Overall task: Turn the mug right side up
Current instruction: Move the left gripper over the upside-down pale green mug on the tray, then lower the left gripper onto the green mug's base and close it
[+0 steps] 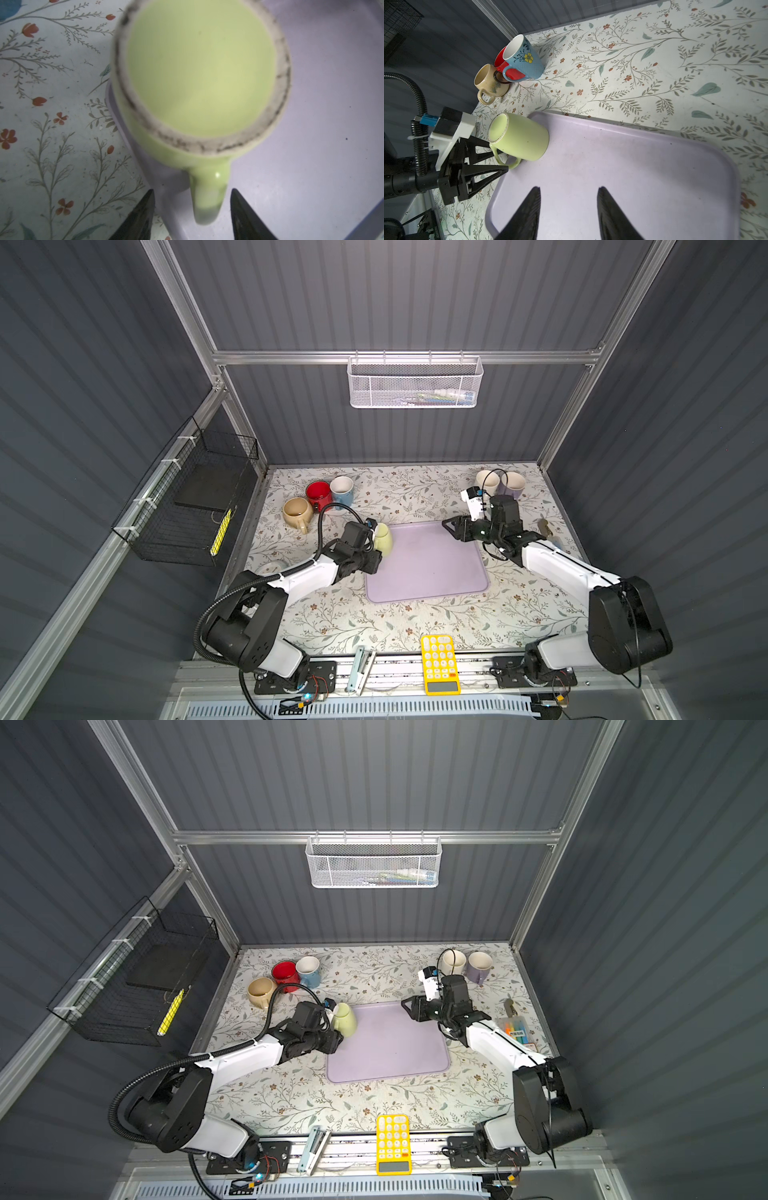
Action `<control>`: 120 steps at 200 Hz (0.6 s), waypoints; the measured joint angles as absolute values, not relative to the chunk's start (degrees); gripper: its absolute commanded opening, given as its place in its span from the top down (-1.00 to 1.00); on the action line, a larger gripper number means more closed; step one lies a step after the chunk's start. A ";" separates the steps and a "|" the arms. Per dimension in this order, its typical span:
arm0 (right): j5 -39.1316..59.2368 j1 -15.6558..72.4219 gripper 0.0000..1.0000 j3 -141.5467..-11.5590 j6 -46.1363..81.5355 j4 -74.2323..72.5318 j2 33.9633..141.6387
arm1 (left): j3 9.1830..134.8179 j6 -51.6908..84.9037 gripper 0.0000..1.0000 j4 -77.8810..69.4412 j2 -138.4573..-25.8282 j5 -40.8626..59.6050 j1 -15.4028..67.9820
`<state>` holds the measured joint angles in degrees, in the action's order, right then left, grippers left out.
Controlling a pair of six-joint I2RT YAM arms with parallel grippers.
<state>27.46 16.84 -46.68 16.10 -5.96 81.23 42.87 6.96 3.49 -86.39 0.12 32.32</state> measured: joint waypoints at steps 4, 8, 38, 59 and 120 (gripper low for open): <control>27.46 16.84 0.08 -46.68 16.10 -6.00 81.28 | 42.87 6.96 -0.15 3.27 -86.63 0.12 32.34; 27.46 16.84 0.08 -46.68 16.12 -6.00 81.36 | 42.87 6.96 -0.15 3.01 -86.85 0.12 32.34; 27.49 16.80 0.08 -46.68 16.27 -6.20 82.00 | 42.72 6.96 -0.14 1.45 -88.40 0.12 32.84; 27.49 16.67 0.07 -46.68 16.27 -6.26 82.06 | 42.65 6.94 -0.13 0.69 -89.21 0.12 32.97; 27.68 16.47 0.08 -46.68 16.51 -7.16 82.70 | 42.35 6.92 -0.08 -0.30 -90.85 -0.10 33.04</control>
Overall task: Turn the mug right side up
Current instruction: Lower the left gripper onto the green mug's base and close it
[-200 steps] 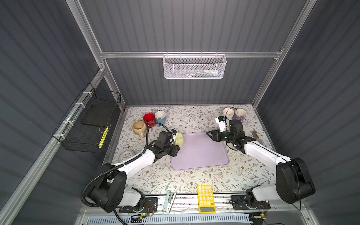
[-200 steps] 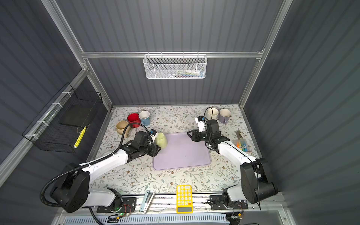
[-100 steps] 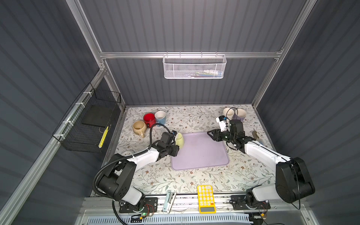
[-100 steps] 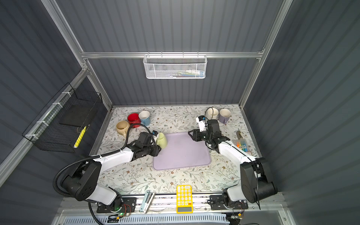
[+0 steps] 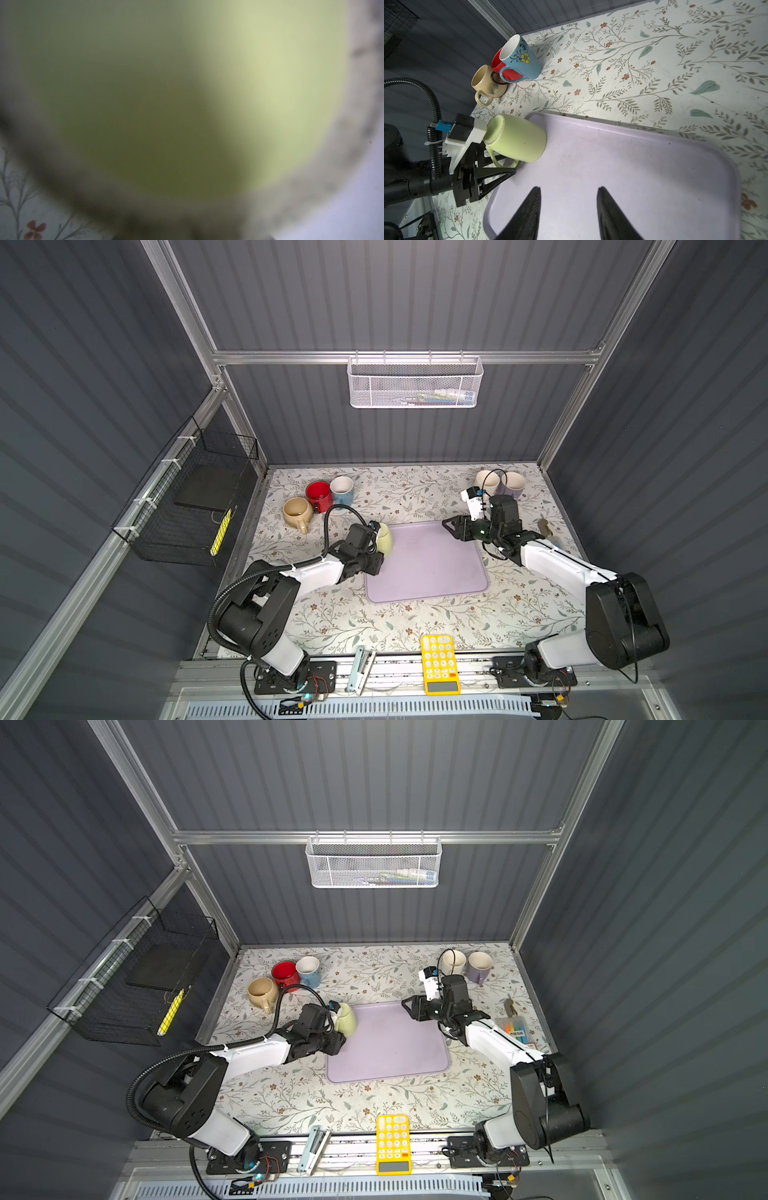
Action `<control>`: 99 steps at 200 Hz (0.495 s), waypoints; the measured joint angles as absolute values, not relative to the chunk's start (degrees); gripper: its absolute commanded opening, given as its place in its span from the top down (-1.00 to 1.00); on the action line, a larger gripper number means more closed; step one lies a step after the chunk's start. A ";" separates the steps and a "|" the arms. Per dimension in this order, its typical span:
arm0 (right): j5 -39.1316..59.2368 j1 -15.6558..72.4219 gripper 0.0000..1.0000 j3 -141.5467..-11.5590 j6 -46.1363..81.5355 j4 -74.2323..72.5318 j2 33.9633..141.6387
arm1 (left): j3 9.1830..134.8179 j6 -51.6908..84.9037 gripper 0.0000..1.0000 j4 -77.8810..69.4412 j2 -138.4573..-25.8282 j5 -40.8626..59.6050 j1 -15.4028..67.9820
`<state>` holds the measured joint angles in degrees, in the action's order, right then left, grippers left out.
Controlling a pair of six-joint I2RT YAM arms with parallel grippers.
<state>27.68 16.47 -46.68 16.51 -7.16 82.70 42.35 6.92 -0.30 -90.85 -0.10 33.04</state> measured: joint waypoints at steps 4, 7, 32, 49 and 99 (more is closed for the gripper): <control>27.68 16.47 0.08 -46.68 16.51 -7.22 82.81 | 42.26 6.92 -0.06 -0.32 -90.91 -0.08 33.04; 27.68 16.47 0.08 -46.68 16.51 -7.27 82.87 | 42.19 6.94 -0.05 -0.34 -90.98 -0.10 33.06; 27.70 16.47 0.09 -46.68 16.58 -7.31 83.02 | 41.91 6.92 0.04 -1.17 -91.22 -0.32 33.26; 27.68 16.47 0.09 -46.68 16.69 -7.40 83.05 | 41.91 6.87 0.13 -1.45 -91.33 -0.45 33.36; 27.70 16.43 0.09 -46.68 16.93 -7.68 83.26 | 41.91 6.72 0.43 -2.66 -91.92 -0.78 33.36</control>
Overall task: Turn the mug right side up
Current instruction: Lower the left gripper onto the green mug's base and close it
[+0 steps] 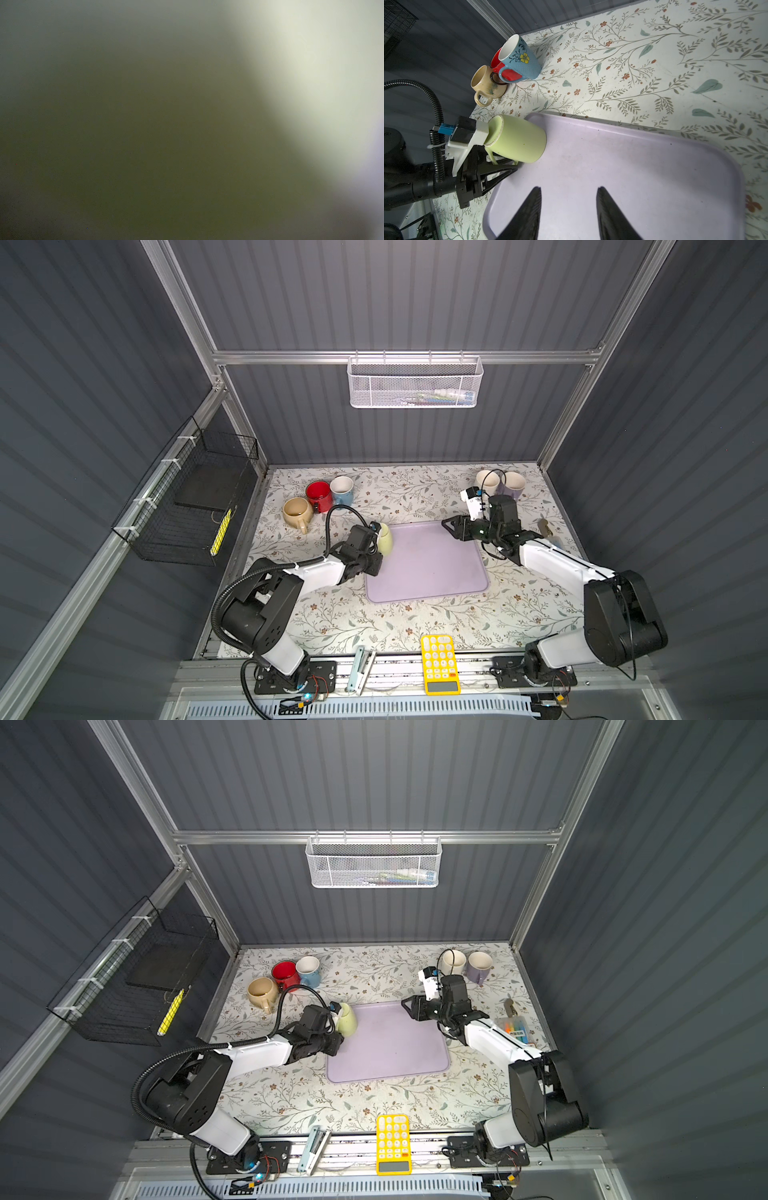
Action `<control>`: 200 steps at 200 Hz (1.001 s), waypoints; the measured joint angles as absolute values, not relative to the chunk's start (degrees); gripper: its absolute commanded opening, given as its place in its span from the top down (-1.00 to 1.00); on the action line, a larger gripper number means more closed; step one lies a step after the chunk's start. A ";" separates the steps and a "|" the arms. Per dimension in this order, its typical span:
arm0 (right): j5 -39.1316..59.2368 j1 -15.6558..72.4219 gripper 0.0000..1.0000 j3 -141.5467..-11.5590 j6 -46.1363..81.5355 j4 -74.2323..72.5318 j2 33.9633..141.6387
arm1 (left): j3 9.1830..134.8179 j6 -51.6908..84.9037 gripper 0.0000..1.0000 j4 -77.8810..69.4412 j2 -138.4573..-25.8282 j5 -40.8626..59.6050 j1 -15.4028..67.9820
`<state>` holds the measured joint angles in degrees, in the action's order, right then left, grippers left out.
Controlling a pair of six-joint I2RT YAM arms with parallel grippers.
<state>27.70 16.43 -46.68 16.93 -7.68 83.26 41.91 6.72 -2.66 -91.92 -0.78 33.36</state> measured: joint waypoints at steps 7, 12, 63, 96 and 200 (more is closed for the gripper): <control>27.70 16.40 0.09 -46.68 16.93 -7.68 83.26 | 41.91 6.72 0.46 -2.81 -92.01 -0.91 33.36; 27.70 16.40 0.09 -46.68 16.95 -7.68 83.26 | 41.91 6.70 0.48 -2.87 -92.03 -0.97 33.41; 27.73 16.16 0.10 -46.68 17.39 -7.81 83.31 | 41.91 6.72 0.58 -3.03 -92.07 -0.95 33.45; 27.73 16.14 0.10 -46.61 17.61 -8.56 83.33 | 41.91 6.59 0.73 -2.90 -92.07 -1.41 33.45; 27.81 15.79 0.11 -45.69 17.91 -9.61 83.33 | 41.91 6.66 0.85 -3.01 -92.05 -1.52 33.45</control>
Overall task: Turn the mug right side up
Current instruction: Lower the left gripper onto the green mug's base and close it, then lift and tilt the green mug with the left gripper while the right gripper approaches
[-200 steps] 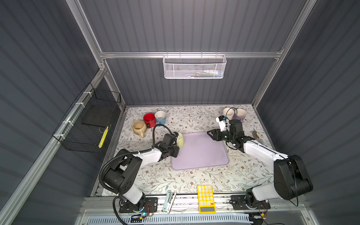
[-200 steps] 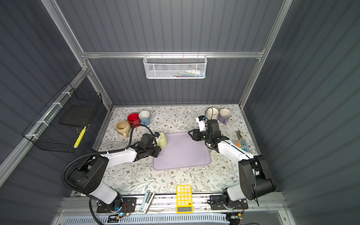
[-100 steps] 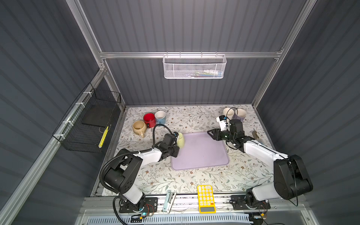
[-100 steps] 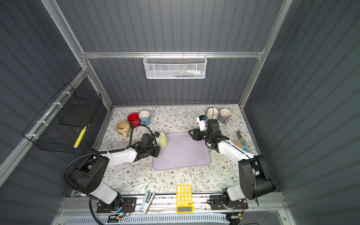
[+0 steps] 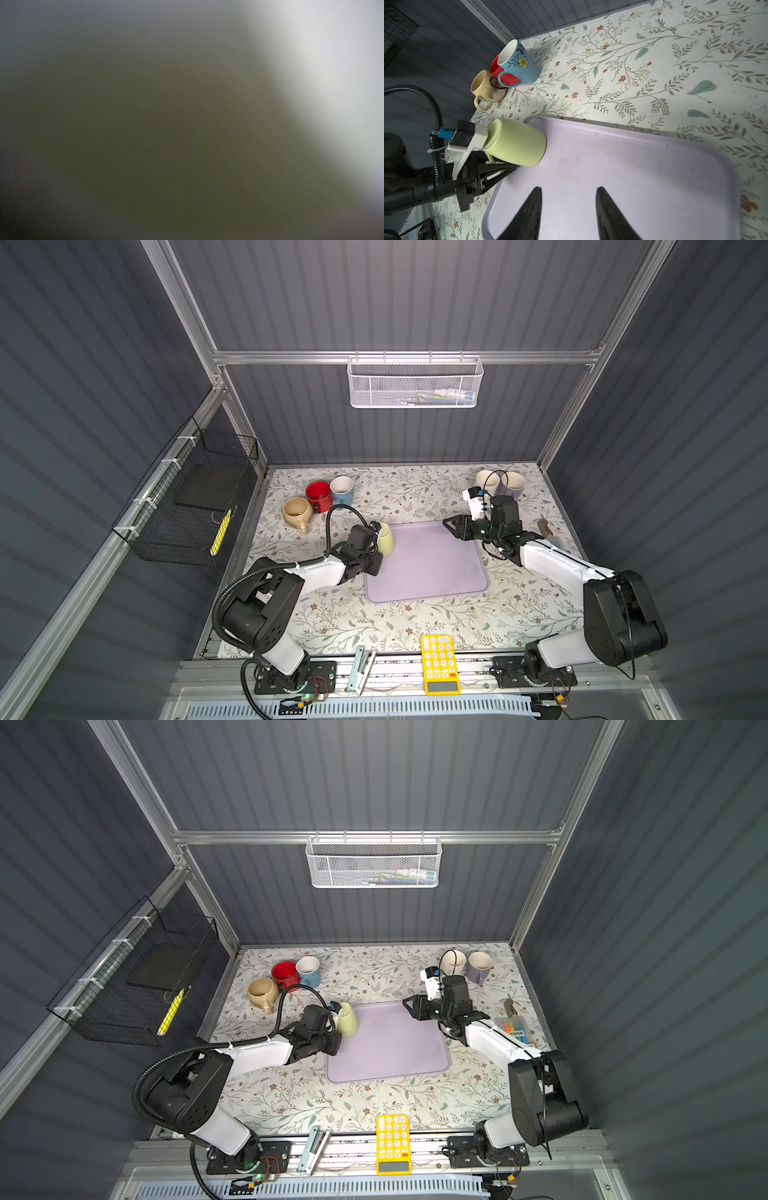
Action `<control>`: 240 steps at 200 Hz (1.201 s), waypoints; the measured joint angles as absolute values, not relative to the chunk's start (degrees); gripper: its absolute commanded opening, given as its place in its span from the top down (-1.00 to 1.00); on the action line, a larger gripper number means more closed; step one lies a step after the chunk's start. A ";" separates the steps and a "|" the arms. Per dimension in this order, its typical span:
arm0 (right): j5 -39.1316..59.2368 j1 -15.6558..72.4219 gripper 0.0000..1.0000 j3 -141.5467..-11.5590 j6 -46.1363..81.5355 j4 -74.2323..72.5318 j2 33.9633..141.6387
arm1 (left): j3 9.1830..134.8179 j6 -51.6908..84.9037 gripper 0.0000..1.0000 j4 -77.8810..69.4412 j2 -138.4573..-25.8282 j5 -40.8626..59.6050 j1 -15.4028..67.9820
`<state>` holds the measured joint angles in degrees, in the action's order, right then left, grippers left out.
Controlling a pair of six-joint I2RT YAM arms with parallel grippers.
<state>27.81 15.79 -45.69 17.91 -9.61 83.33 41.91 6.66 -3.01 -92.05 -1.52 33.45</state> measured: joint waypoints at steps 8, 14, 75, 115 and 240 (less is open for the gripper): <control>27.81 15.79 0.11 -45.60 17.96 -9.61 83.33 | 41.93 6.66 0.85 -3.01 -92.05 -1.52 33.45; 27.81 15.77 0.11 -45.50 17.96 -9.72 83.33 | 41.93 6.66 0.85 -3.01 -92.05 -1.52 33.45; 28.10 15.05 0.11 -45.17 18.00 -9.91 83.96 | 42.26 6.68 0.90 -2.17 -91.77 -0.36 33.45; 29.39 12.80 0.11 -43.53 19.16 -11.18 83.94 | 43.18 6.74 0.92 -0.99 -91.74 1.85 33.45; 33.87 9.13 0.14 -40.34 24.62 -18.48 83.94 | 44.84 7.57 0.96 0.40 -85.91 6.81 33.45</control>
<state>33.87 9.13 -40.34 24.62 -18.48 83.94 44.84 7.57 0.40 -85.91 6.81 33.45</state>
